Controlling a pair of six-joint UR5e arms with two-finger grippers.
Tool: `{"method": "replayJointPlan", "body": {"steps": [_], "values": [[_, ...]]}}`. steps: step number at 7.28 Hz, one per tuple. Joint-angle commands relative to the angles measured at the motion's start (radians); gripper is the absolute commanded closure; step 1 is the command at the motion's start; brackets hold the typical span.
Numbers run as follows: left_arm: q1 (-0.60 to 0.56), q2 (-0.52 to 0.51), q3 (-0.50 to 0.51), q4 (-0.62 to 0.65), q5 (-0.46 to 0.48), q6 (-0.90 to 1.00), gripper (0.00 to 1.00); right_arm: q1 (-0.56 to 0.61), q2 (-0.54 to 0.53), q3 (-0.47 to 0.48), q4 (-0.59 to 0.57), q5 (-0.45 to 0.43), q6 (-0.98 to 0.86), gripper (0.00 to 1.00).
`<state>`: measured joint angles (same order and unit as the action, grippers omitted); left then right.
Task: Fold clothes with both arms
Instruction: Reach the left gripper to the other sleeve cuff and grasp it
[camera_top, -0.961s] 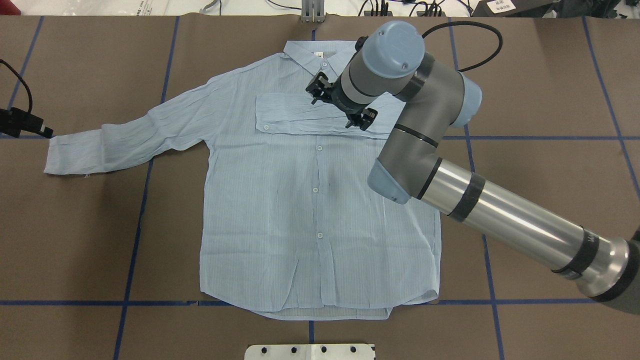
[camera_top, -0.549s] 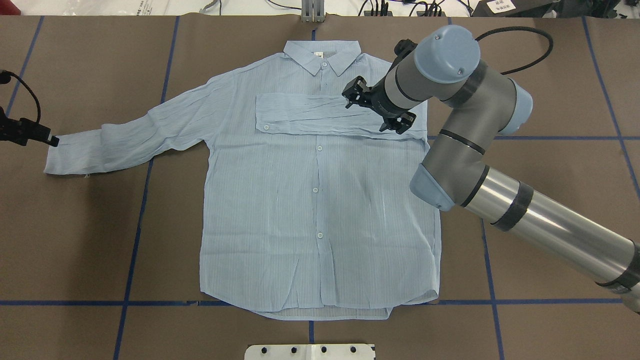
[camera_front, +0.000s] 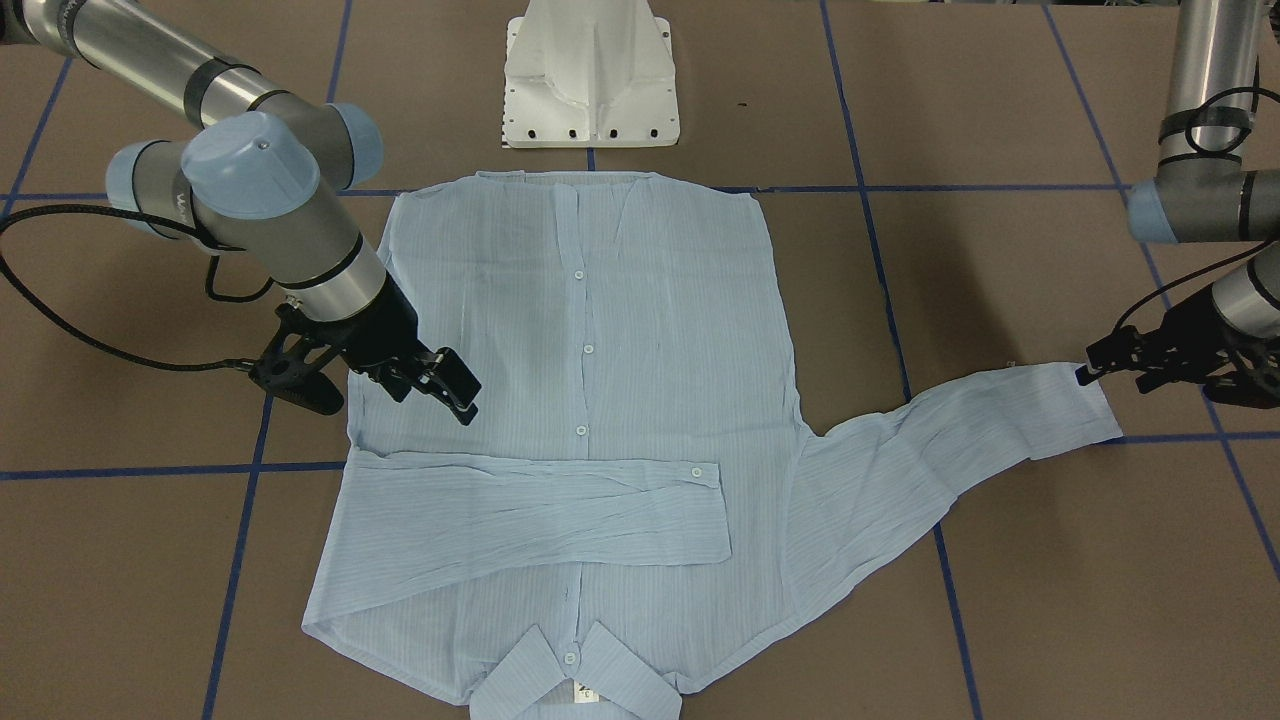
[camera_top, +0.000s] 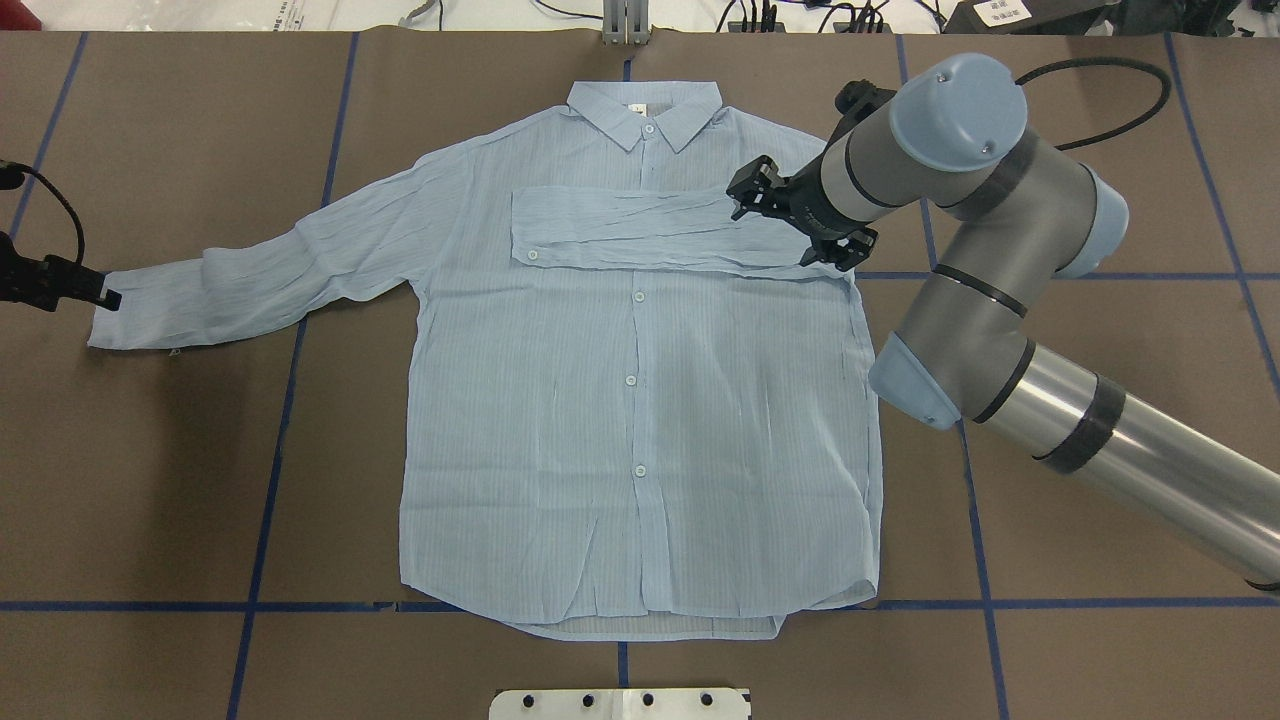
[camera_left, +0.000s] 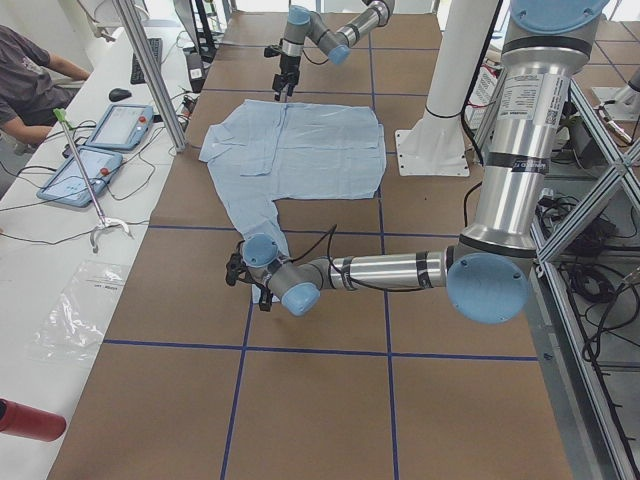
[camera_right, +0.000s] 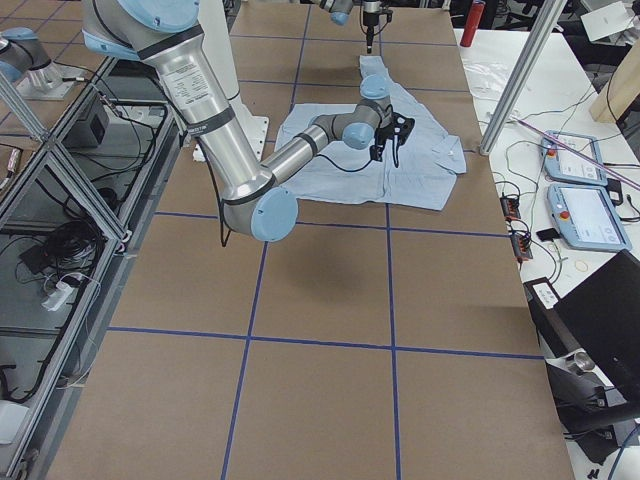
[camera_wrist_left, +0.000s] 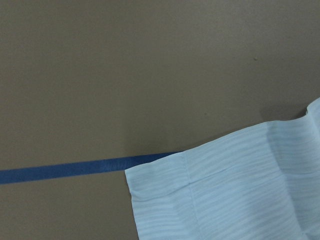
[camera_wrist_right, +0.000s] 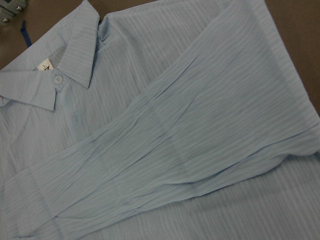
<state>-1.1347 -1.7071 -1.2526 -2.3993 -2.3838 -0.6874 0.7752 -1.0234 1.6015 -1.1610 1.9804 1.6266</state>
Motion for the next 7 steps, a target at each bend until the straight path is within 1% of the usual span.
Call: {"method": "replayJointPlan", "body": {"steps": [1, 2, 3, 4, 5, 6, 7], "values": [[0.024, 0.006, 0.002, -0.003, 0.002, -0.021, 0.19, 0.012, -0.038, 0.058, -0.057, 0.012, -0.039, 0.01], [0.024, 0.017, 0.002, -0.003, 0.000, -0.020, 0.33, 0.012, -0.037, 0.058, -0.058, 0.012, -0.039, 0.01], [0.024, 0.026, 0.001, -0.003, 0.002, -0.018, 0.37, 0.009, -0.035, 0.058, -0.058, 0.011, -0.039, 0.01], [0.024, 0.040, -0.004, -0.012, 0.002, -0.015, 0.38, 0.007, -0.035, 0.058, -0.058, 0.006, -0.039, 0.01], [0.026, 0.043, -0.005, -0.021, 0.002, -0.021, 0.45, 0.006, -0.035, 0.058, -0.058, 0.003, -0.039, 0.01], [0.026, 0.043, -0.005, -0.023, 0.000, -0.021, 0.53, 0.006, -0.037, 0.058, -0.058, 0.003, -0.039, 0.01], [0.026, 0.043, -0.005, -0.023, 0.000, -0.021, 0.56, 0.006, -0.037, 0.063, -0.058, 0.003, -0.039, 0.01]]}}
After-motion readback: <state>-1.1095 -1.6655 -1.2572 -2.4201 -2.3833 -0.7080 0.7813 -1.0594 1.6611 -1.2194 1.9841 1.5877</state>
